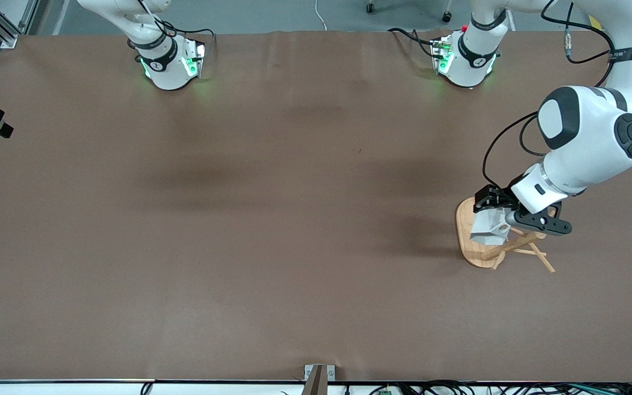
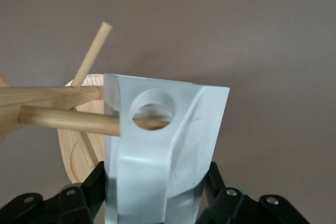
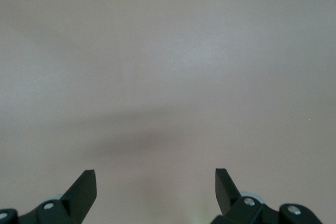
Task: Hang cup on rack
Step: 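Lower the cup with the left gripper, threading its hole onto a peg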
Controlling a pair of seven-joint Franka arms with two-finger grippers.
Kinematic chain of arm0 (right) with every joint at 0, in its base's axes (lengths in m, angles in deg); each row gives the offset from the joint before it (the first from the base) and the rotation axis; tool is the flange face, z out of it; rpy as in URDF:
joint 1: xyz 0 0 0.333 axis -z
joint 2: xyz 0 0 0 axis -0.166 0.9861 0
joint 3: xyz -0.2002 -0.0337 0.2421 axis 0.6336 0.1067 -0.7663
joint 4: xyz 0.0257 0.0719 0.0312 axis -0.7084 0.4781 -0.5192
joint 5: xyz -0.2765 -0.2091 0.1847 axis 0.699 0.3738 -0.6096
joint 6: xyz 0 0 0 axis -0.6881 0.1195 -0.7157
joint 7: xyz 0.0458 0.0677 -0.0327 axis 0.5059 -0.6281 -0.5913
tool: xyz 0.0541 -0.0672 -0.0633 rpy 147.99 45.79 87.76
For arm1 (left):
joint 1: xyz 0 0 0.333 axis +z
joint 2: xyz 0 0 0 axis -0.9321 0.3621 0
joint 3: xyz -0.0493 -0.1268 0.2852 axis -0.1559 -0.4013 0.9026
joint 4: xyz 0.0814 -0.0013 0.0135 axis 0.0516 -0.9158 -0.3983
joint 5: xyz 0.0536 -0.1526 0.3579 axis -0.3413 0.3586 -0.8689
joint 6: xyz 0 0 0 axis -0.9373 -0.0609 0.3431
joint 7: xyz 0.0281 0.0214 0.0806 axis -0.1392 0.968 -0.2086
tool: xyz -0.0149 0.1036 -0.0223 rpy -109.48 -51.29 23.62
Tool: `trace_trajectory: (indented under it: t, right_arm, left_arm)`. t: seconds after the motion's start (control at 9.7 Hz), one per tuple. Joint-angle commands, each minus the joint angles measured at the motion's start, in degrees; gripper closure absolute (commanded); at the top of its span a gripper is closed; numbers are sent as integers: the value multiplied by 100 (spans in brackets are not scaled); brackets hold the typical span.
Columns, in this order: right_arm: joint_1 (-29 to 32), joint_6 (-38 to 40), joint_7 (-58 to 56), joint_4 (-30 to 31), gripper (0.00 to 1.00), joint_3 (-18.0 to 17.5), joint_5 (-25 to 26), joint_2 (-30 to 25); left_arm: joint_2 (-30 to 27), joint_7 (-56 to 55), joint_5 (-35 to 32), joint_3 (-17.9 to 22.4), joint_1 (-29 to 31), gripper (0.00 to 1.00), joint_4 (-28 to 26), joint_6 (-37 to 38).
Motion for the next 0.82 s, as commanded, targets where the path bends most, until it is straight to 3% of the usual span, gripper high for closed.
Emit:
trace_trajectory:
  t: [0.0,0.72]
  right_arm:
    - [-55,16,14,54,0,32,27,-59]
    - [-169,7,6,63,0,155,27,-59]
  left_arm:
    - [239,45,133,30,-3,97,30,-70]
    - [283,53,115,57,6,96,179,-114]
